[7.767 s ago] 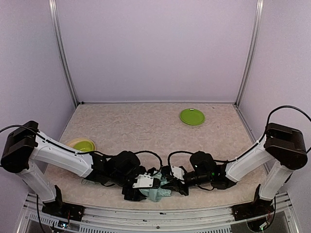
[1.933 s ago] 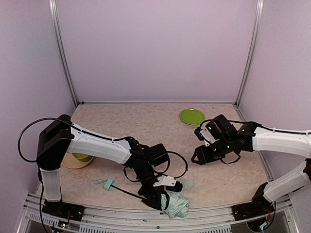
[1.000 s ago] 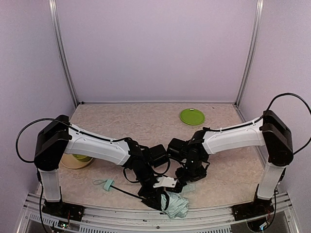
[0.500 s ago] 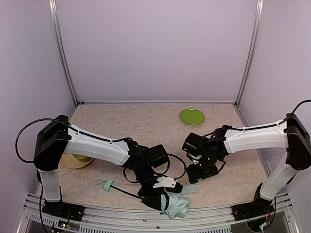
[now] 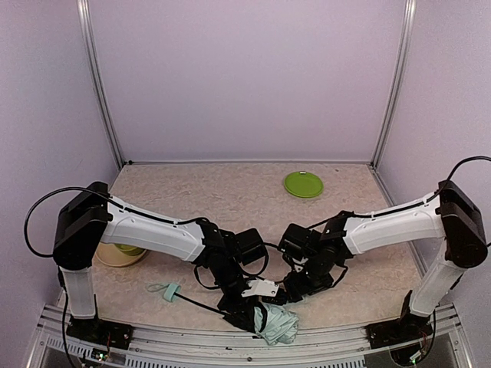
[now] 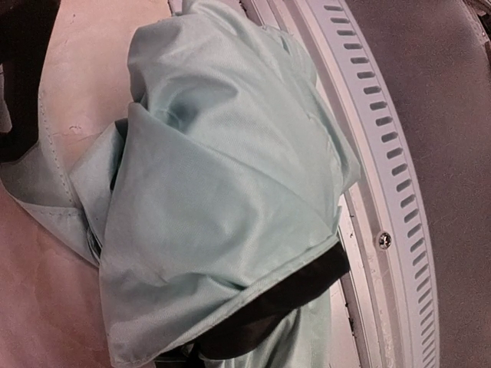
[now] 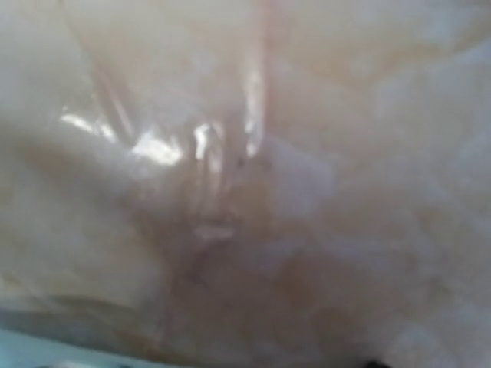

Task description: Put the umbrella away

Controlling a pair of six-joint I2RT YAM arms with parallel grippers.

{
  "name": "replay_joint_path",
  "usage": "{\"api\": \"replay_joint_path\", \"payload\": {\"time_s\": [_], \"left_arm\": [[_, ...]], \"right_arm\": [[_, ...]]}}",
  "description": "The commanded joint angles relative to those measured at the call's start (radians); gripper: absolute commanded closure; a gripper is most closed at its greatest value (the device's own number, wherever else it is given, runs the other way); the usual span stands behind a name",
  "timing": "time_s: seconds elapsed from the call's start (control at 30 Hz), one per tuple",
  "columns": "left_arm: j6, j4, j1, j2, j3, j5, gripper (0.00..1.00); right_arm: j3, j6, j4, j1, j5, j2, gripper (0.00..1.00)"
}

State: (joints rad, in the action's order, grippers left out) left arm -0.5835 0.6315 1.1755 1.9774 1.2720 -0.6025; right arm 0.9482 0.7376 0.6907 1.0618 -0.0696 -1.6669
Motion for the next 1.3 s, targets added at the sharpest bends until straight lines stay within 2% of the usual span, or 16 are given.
{"api": "replay_joint_path", "payload": {"time_s": [0.0,0.17,0.23,0.3,0.5,0.63,0.77,0.93,1.07,1.17,1.2,1.27], "left_arm": [[-0.005,0.097,0.023,0.049,-0.049,0.101,1.00],[-0.002,0.095,0.023,0.049,-0.052,0.101,1.00],[-0.001,0.094,0.023,0.045,-0.054,0.103,1.00],[0.001,0.093,0.023,0.040,-0.058,0.109,1.00],[0.002,0.073,0.018,-0.015,-0.059,0.125,1.00],[-0.011,0.076,0.022,-0.034,-0.046,0.109,1.00],[-0.001,0.063,0.029,-0.054,-0.050,0.086,1.00],[0.009,0.047,0.030,-0.091,-0.061,0.064,1.00],[0.023,0.051,0.033,-0.073,-0.074,0.118,1.00],[0.037,0.038,0.043,-0.068,-0.080,0.153,1.00],[0.043,0.025,0.046,-0.072,-0.081,0.164,1.00],[0.060,-0.005,0.053,-0.081,-0.086,0.189,1.00]], "right_arm": [[-0.029,0.000,0.003,0.046,-0.041,-0.096,0.38],[-0.030,0.001,0.012,0.052,-0.056,-0.083,0.79],[-0.027,-0.006,0.016,0.052,-0.044,-0.062,0.92],[-0.027,-0.016,0.010,0.049,-0.032,-0.041,1.00],[-0.056,-0.116,-0.145,-0.015,0.079,0.046,1.00],[-0.094,-0.246,-0.397,-0.093,0.213,0.125,1.00],[-0.182,-0.365,-0.715,-0.134,0.218,0.159,1.00],[-0.256,-0.417,-0.916,-0.199,0.155,0.189,1.00],[-0.208,-0.486,-0.807,-0.214,0.061,0.247,1.00],[-0.070,-0.384,-0.499,-0.216,0.083,0.275,0.84],[-0.029,-0.326,-0.380,-0.215,0.107,0.273,0.77],[0.024,-0.127,-0.132,-0.210,0.175,0.261,0.65]]}}
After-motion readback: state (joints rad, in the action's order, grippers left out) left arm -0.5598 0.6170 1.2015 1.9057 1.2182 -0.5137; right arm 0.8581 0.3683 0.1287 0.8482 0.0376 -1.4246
